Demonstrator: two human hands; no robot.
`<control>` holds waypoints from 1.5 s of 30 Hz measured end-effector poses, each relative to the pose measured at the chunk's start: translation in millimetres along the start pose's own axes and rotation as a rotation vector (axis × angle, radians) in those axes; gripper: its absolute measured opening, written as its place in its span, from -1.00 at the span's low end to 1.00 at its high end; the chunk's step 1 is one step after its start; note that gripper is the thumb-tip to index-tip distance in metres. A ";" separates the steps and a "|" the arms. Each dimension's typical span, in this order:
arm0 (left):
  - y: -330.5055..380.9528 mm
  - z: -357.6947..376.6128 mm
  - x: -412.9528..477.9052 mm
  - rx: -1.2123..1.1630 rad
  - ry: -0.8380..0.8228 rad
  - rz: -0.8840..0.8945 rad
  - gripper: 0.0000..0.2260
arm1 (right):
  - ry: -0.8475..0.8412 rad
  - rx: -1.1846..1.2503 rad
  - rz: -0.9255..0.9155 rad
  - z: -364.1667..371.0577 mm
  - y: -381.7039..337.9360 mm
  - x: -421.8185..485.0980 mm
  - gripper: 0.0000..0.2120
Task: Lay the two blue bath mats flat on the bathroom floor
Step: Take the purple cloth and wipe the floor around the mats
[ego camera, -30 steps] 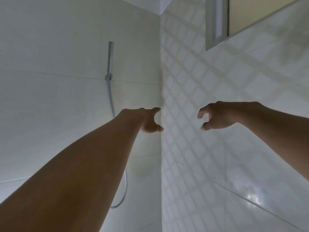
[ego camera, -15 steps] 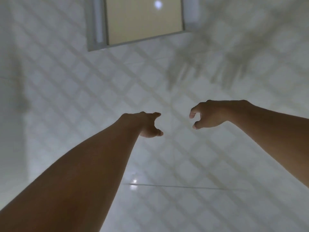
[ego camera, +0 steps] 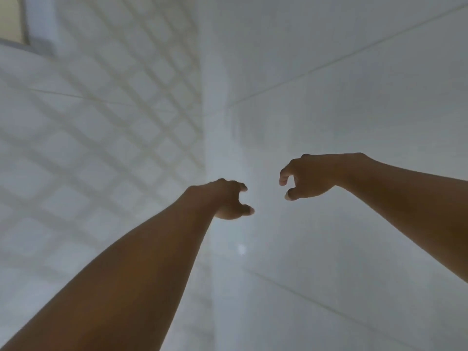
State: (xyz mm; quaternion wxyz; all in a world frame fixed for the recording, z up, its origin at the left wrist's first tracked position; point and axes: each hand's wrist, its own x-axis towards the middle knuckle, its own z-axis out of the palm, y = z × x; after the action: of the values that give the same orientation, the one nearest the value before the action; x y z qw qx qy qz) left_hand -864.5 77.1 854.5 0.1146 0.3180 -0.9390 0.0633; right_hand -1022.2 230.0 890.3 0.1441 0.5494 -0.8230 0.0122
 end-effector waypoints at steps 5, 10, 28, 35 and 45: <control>147.5 3.1 21.4 -0.115 0.029 0.267 -0.33 | 0.009 -0.053 0.189 -14.4 103.4 -97.7 -0.60; 280.9 -7.5 19.0 -0.271 0.206 0.524 -0.61 | 0.112 -0.154 0.284 -33.4 171.5 -202.3 -0.77; 530.8 -43.4 -80.8 -0.407 0.023 1.007 -0.65 | 0.082 -0.110 0.956 -82.0 271.9 -410.2 -0.72; 537.9 -44.6 -79.2 -0.436 0.045 0.954 -0.82 | 0.016 0.020 0.879 -64.9 274.9 -408.5 -0.75; 523.9 -39.3 -89.3 -0.855 0.009 0.920 -0.86 | 0.389 0.198 0.749 -75.4 270.9 -423.0 -0.89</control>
State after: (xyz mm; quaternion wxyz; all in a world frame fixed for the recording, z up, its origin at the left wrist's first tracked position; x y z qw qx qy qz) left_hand -1109.2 550.4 845.5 0.1969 -0.1927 -0.9215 -0.2738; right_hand -1101.1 731.7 894.0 0.2287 0.2113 -0.9179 0.2459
